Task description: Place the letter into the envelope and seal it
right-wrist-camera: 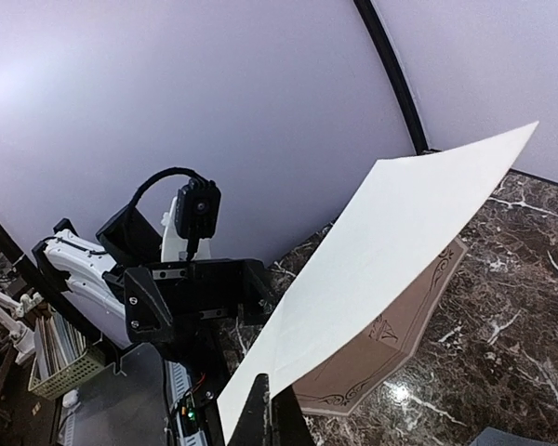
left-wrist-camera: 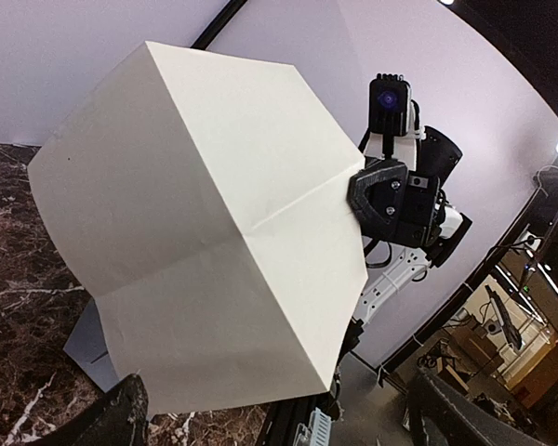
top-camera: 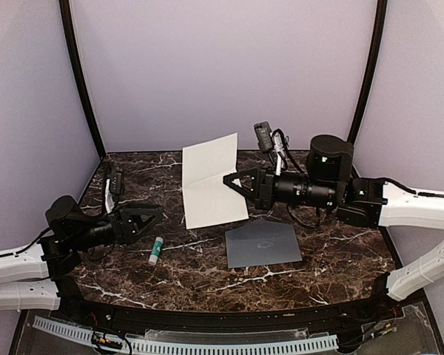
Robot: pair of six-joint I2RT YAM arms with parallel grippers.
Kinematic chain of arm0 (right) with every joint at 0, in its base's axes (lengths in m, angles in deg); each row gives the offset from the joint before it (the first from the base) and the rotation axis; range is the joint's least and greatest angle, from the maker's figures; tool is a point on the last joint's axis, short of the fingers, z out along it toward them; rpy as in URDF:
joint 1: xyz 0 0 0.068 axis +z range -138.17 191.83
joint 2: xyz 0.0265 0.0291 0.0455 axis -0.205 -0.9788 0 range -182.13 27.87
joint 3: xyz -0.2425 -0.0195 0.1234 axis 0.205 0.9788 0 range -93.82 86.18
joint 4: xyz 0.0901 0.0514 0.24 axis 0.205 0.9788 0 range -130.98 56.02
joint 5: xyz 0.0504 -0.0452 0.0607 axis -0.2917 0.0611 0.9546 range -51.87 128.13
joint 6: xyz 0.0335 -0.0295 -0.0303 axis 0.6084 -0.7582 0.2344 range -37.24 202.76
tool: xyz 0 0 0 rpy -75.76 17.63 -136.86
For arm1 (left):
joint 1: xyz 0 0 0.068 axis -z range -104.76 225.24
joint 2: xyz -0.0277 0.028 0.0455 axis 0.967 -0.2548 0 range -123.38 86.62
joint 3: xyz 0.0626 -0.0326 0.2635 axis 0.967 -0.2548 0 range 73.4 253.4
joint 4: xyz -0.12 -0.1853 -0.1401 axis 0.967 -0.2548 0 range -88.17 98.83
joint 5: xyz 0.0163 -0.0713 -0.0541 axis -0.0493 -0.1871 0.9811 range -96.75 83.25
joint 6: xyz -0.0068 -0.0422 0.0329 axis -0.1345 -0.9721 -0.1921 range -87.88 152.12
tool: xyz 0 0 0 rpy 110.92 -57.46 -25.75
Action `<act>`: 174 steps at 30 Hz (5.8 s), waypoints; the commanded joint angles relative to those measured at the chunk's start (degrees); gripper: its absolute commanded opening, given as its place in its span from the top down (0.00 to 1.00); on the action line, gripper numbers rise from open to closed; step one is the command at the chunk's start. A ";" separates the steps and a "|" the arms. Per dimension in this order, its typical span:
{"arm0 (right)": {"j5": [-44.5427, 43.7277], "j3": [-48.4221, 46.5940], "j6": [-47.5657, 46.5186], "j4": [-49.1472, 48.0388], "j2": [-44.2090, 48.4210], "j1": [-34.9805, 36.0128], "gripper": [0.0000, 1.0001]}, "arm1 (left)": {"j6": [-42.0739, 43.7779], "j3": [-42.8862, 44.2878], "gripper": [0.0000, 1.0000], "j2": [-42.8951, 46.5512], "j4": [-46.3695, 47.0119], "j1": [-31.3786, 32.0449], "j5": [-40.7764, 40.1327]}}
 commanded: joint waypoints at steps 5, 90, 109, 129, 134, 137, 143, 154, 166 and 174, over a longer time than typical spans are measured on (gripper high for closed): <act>-2.74 3.13 0.73 -12.21 2.71 1.07 1.00 | 0.70 8.41 0.04 -9.02 5.11 4.45 -0.31; 4.97 3.83 -20.07 23.24 19.31 1.00 0.01 | 37.03 46.25 1.00 -27.59 -46.47 18.95 -13.33; 7.22 -2.16 -25.07 26.80 11.58 1.11 0.01 | 39.73 50.73 1.00 -33.41 -53.63 19.04 -3.56; 15.95 -3.15 -31.34 27.26 1.74 1.72 0.22 | 41.71 50.70 1.00 -34.53 -54.11 19.04 2.93; 16.23 -3.29 -31.53 27.62 0.87 1.93 0.50 | 43.28 50.77 1.00 -34.40 -54.43 19.05 3.09; 15.80 -3.41 -31.32 27.60 0.63 2.04 0.67 | 43.54 50.71 1.00 -34.16 -54.71 19.04 2.67; 15.76 -3.18 -31.02 27.55 0.55 2.10 0.95 | 43.48 50.54 1.00 -34.01 -54.86 19.04 1.02; 2.59 1.20 -22.31 22.32 6.55 2.00 1.00 | 38.08 48.40 0.43 -31.79 -51.57 19.04 -10.89; 0.97 15.20 -3.35 -8.12 19.80 0.24 1.00 | 29.55 33.96 0.12 -21.68 -23.25 18.95 -10.28; 1.52 17.49 2.42 -22.57 17.13 0.25 1.00 | 24.57 33.75 0.21 -28.53 -9.05 18.95 -4.12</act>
